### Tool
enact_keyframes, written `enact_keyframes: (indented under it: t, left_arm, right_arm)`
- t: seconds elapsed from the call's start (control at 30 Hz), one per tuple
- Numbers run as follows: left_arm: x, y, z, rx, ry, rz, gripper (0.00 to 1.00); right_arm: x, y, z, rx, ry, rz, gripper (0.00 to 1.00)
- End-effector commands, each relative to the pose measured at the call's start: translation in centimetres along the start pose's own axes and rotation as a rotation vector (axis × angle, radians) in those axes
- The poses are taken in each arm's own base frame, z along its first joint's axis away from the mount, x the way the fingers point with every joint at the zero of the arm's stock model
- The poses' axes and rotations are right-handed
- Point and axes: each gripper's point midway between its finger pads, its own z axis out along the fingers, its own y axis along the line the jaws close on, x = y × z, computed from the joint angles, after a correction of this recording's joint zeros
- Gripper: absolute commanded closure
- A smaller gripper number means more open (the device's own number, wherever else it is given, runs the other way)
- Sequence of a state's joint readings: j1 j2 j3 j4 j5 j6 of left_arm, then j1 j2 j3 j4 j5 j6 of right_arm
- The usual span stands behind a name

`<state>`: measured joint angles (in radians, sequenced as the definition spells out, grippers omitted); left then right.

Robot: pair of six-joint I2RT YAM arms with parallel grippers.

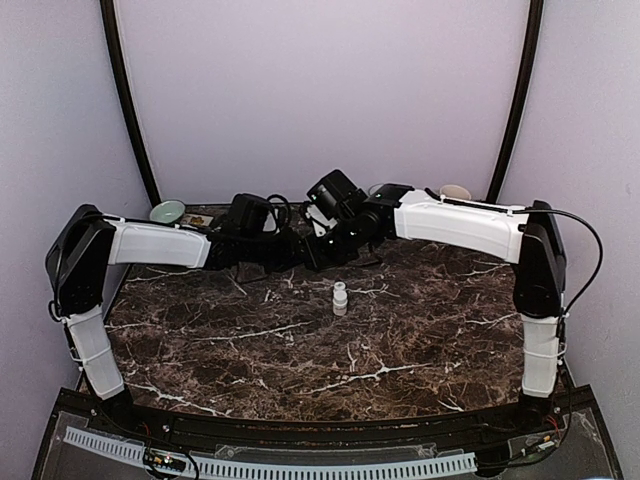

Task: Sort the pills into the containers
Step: Open the lid of the pill container.

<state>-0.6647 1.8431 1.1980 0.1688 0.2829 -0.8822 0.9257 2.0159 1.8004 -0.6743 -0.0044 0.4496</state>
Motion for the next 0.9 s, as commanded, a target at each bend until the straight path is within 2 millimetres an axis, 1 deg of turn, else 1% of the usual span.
enact_keyframes:
  t: [0.0,0.1,0.17,0.27,0.4,0.63,0.87]
  left_arm:
    - [-0.9,-4.2,-0.5,0.138,-0.01,0.008,1.0]
    - [-0.8,-4.1,-0.5,0.146,-0.01,0.002,1.0]
    - [-0.8,-4.1,-0.6,0.161,-0.01,-0.003,1.0]
    - [-0.7,-4.0,-0.7,0.167,-0.007,-0.002,1.0]
    - [-0.8,-3.6,-0.8,0.176,-0.009,-0.022,1.0]
    - [-1.2,-4.1,-1.0,0.218,-0.008,-0.02,1.0]
    - [-1.2,-4.0,-1.3,0.255,-0.004,-0.032,1.0]
  right_arm:
    - [-0.4,1.6,0.8,-0.018,-0.016,-0.034,0.79]
    - [-0.2,1.8,0.9,-0.028,-0.013,-0.034,0.7]
    - [0.0,1.8,1.0,-0.031,-0.005,-0.033,0.69]
    - [0.2,1.8,1.1,-0.035,0.001,-0.03,0.68]
    - [0.0,2.3,1.0,-0.058,-0.009,-0.033,0.67]
    - [0.7,3.0,1.8,-0.103,0.025,-0.037,0.65]
    - [0.9,2.9,2.0,-0.104,0.034,-0.039,0.65]
